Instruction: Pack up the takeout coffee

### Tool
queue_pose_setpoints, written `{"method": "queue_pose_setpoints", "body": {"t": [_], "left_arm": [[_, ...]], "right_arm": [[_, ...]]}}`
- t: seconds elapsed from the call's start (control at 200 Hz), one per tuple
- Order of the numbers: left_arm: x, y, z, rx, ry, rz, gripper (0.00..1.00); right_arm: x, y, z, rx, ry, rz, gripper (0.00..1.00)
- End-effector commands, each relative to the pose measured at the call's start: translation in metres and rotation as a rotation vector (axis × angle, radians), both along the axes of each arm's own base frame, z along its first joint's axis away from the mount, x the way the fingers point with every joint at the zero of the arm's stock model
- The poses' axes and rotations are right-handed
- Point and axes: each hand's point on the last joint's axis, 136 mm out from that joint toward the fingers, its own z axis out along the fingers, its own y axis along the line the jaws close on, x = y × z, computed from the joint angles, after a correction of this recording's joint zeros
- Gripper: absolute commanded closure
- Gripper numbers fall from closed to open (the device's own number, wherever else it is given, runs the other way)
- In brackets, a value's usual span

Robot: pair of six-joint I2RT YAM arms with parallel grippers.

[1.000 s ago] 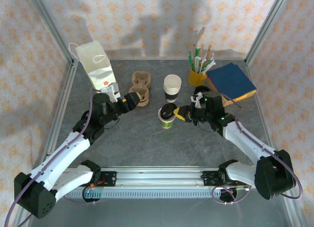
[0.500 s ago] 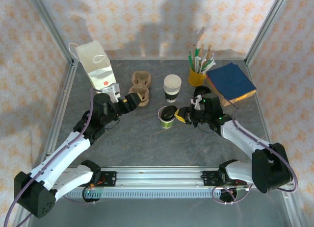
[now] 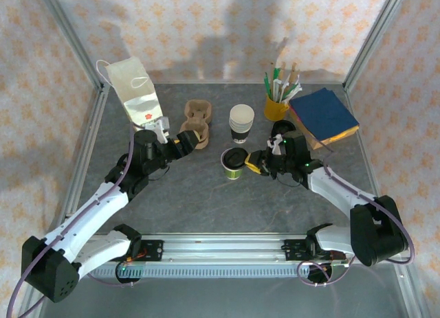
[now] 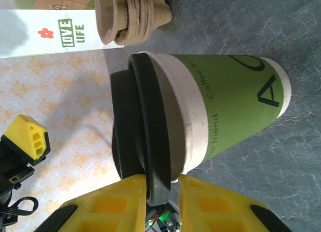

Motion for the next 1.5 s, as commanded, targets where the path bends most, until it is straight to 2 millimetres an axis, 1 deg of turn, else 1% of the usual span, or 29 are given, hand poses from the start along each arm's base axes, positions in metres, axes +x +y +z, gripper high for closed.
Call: {"method": "queue_pose_setpoints", "body": {"t": [0.0, 0.18, 0.34, 0.45, 0.501, 0.621, 0.696, 0.781, 0.881, 0.981, 1.236, 1.497], "left_arm": [[0.002, -0.006, 0.010, -0.022, -0.026, -0.022, 0.20], [0.002, -0.007, 0.005, -0.018, -0.013, -0.029, 0.20], [0.001, -0.007, 0.001, -0.012, -0.003, -0.028, 0.19], [0.000, -0.006, -0.001, -0.006, -0.001, -0.026, 0.19], [0.000, -0.005, -0.002, -0.001, 0.001, -0.026, 0.19], [0.000, -0.005, -0.005, 0.013, 0.005, -0.027, 0.17], [0.001, -0.005, -0.007, 0.017, 0.007, -0.029, 0.16], [0.001, -0.007, -0.009, 0.016, 0.010, -0.033, 0.16], [0.002, -0.009, -0.010, 0.008, 0.014, -0.041, 0.16], [0.002, -0.011, -0.011, 0.005, 0.018, -0.048, 0.16], [0.000, -0.009, -0.010, 0.008, 0.015, -0.043, 0.16], [0.000, -0.009, -0.013, 0.012, 0.019, -0.045, 0.16]], "right_arm": [[0.003, -0.002, -0.004, -0.014, -0.012, 0.004, 0.77], [0.002, -0.001, -0.008, -0.020, -0.007, 0.011, 0.75], [0.002, -0.001, -0.006, -0.021, -0.012, 0.018, 0.71], [0.004, -0.005, -0.004, -0.076, -0.032, 0.027, 0.68], [0.007, -0.008, 0.000, -0.112, -0.053, 0.021, 0.66], [0.012, -0.018, 0.011, -0.186, -0.111, -0.003, 0.58], [0.015, -0.020, 0.020, -0.199, -0.146, -0.013, 0.56], [0.019, -0.018, 0.030, -0.196, -0.180, -0.016, 0.56], [0.025, -0.015, 0.034, -0.194, -0.196, -0.018, 0.56], [0.028, -0.008, 0.039, -0.183, -0.211, -0.008, 0.56], [0.030, 0.007, 0.031, -0.184, -0.201, 0.027, 0.57], [0.029, 0.017, 0.032, -0.173, -0.207, 0.047, 0.57]]}}
